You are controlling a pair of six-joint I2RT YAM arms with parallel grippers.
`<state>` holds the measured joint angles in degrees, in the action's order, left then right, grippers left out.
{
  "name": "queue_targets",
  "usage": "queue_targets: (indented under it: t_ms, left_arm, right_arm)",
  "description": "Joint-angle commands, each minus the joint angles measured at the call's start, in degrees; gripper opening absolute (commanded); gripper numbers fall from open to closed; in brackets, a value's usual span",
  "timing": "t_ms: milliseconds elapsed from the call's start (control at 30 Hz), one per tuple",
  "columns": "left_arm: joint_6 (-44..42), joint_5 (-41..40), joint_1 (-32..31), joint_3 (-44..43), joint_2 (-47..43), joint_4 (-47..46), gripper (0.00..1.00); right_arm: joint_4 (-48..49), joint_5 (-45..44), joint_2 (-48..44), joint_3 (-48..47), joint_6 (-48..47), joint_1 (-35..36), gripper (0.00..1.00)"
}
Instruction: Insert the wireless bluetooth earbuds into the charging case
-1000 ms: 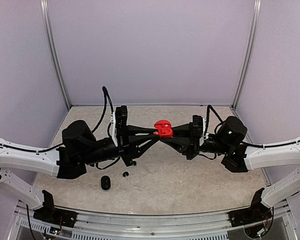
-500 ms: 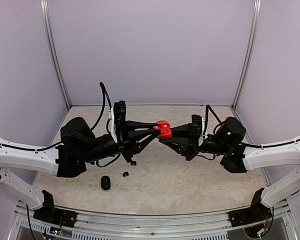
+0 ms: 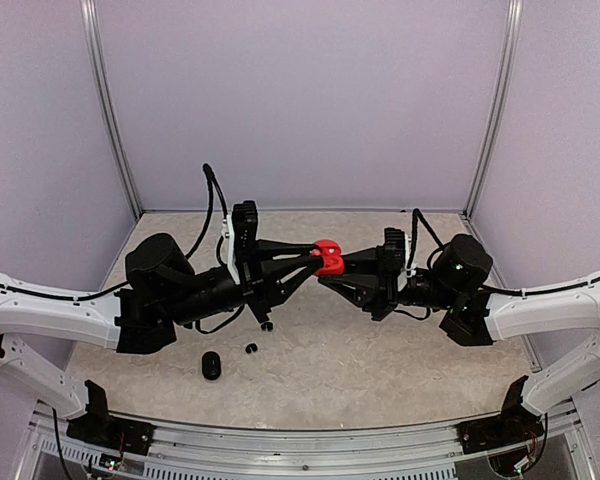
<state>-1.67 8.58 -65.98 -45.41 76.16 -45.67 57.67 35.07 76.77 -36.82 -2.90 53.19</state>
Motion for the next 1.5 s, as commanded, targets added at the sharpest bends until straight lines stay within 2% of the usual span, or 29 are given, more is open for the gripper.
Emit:
queue_targets:
  t_ms: [0,500,900,1133,1467]
  left_arm:
    - [-0.5,0.8,-0.3,-1.4,0.9,-0.1,0.17]
    - [0.4,-0.1,-0.2,-0.5,2.5,-0.2,0.19]
    - [-2.1,-0.5,-0.2,1.1,3.4,-0.2,0.2]
    - [-3.6,-1.1,-0.1,0.1,3.7,2.3,0.21]
    - [-5.9,-5.3,-0.2,0.5,1.0,2.9,0.33]
  right_arm:
    - [3.4,0.2,0.7,0.1,1.8,0.7,0.17]
    - [7.5,0.1,0.6,0.4,6.9,0.7,0.16]
    - [11.0,1.3,0.7,0.6,10.1,0.7,0.16]
    - [9.7,1.9,1.0,0.3,9.2,0.6,0.16]
    - [9.1,0.4,0.6,1.0,8.8,0.7,0.16]
